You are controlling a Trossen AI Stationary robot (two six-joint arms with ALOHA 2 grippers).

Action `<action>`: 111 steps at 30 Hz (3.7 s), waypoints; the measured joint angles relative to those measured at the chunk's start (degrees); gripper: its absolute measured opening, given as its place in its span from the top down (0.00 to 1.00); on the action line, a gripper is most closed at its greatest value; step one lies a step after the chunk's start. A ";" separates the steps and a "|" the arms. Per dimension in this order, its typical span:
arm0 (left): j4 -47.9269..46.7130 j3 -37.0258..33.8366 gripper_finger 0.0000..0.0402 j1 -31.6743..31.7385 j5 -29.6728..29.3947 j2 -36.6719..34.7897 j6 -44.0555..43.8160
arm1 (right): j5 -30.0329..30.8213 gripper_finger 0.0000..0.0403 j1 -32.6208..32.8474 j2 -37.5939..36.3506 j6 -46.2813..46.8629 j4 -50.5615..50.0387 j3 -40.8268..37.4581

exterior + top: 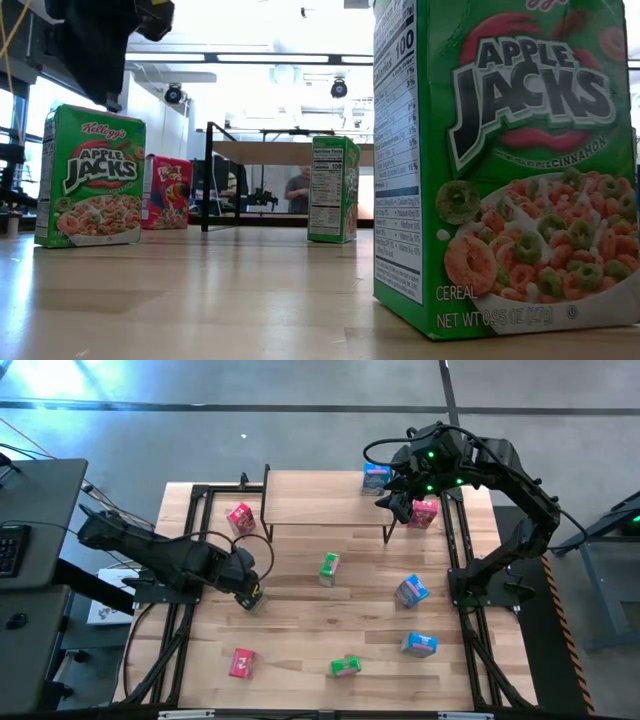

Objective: Stack cereal on shelf
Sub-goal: Put the left green cereal box on the shelf

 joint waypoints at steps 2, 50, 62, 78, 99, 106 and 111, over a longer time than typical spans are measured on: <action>0.01 0.00 0.53 0.00 0.00 0.09 0.00 | 0.01 0.36 0.01 0.00 -0.19 -0.02 0.00; 2.56 -0.35 0.39 1.72 6.85 1.31 3.48 | -0.01 0.36 -0.01 0.00 -1.48 -0.15 0.00; 2.51 -0.39 0.37 3.43 6.82 1.93 5.41 | -0.01 0.36 -0.01 0.00 -1.47 -0.13 0.00; 3.03 -0.39 0.37 3.43 7.23 7.47 6.49 | -0.01 0.36 0.01 0.00 -1.46 0.00 0.00; 2.99 -0.39 0.43 3.41 9.12 12.00 8.71 | -0.01 0.36 0.01 0.00 -1.46 0.04 0.00; 2.99 -0.39 0.55 3.41 10.99 12.00 12.46 | -0.01 0.36 0.01 0.00 -1.19 0.04 0.00; 2.97 -0.39 0.60 3.41 11.43 12.00 13.80 | -0.01 0.36 0.01 0.00 -0.91 0.04 0.00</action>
